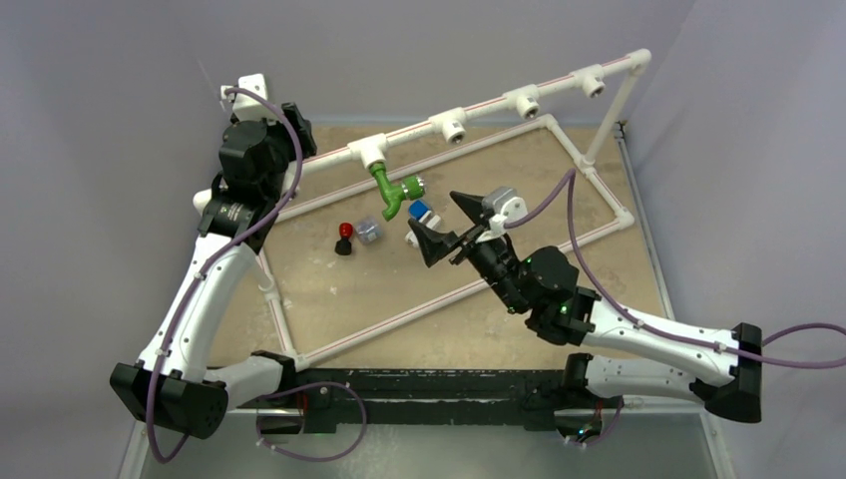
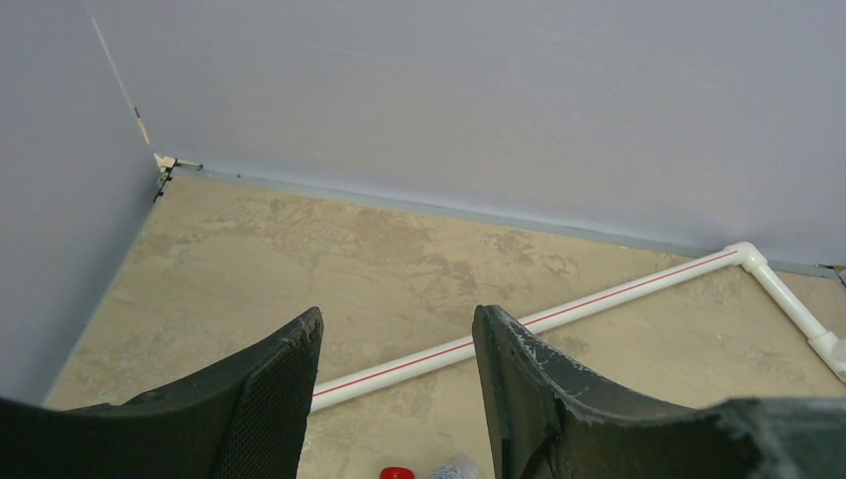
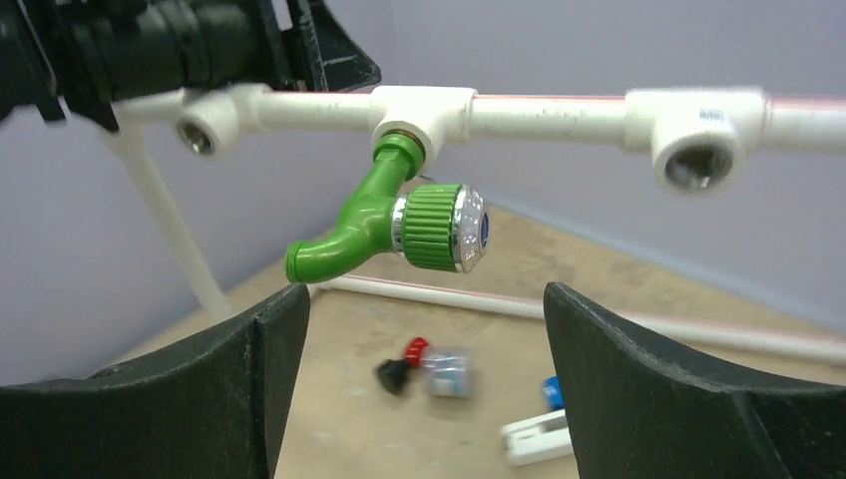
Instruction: Install the water faucets
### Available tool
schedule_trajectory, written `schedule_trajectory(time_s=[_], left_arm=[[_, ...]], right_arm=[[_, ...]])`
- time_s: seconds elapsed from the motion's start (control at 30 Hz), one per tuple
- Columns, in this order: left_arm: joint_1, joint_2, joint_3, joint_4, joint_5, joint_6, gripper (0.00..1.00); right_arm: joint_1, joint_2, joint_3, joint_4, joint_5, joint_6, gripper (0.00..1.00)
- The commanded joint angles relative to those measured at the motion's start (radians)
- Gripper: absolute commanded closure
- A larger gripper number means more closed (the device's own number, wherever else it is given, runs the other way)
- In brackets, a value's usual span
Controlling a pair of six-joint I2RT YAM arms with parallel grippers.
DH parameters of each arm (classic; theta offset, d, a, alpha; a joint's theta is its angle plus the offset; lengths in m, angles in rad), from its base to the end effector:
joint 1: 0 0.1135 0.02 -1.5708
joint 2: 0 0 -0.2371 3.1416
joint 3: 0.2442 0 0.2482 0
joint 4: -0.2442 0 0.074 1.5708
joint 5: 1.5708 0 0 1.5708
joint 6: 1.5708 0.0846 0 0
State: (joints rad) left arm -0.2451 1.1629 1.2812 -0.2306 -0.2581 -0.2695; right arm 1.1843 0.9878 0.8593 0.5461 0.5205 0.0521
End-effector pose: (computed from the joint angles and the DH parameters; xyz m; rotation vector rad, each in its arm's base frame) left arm 0.3087 -0.0550 0.4017 -0.2141 1.6685 -0.1703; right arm 0.1410 0.2349 0.3999 -0.2203 1.2285 0.7787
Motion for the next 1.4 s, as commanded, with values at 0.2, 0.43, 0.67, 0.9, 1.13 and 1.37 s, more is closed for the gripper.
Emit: schedule_trajectory(time_s=[0.2,0.43,0.67,0.9,1.13,1.37], left_arm=[[-0.036,-0.005,-0.022,-0.214,0.079,0.000,0.44],[-0.036,-0.018,-0.029,-0.213,0.080,0.000,0.44],[-0.036,-0.020,-0.032,-0.212,0.083,-0.002,0.44],[-0.036,-0.022,-0.034,-0.213,0.080,0.000,0.44],[-0.037,-0.022,-0.036,-0.208,0.080,0.000,0.44],[-0.037,-0.020,-0.034,-0.208,0.083,-0.002,0.44]], right_arm=[[0.013,0.014,0.101,-0.117,-0.170,-0.940,0.10],[0.040,0.095,0.123,-0.048,-0.103,-1.334,0.08],[0.069,0.200,0.094,0.155,-0.079,-1.650,0.07],[0.071,0.320,0.139,0.229,-0.029,-1.701,0.11],[0.070,0.369,0.179,0.219,-0.008,-1.646,0.30],[0.070,0.400,0.176,0.249,0.044,-1.551,0.55]])
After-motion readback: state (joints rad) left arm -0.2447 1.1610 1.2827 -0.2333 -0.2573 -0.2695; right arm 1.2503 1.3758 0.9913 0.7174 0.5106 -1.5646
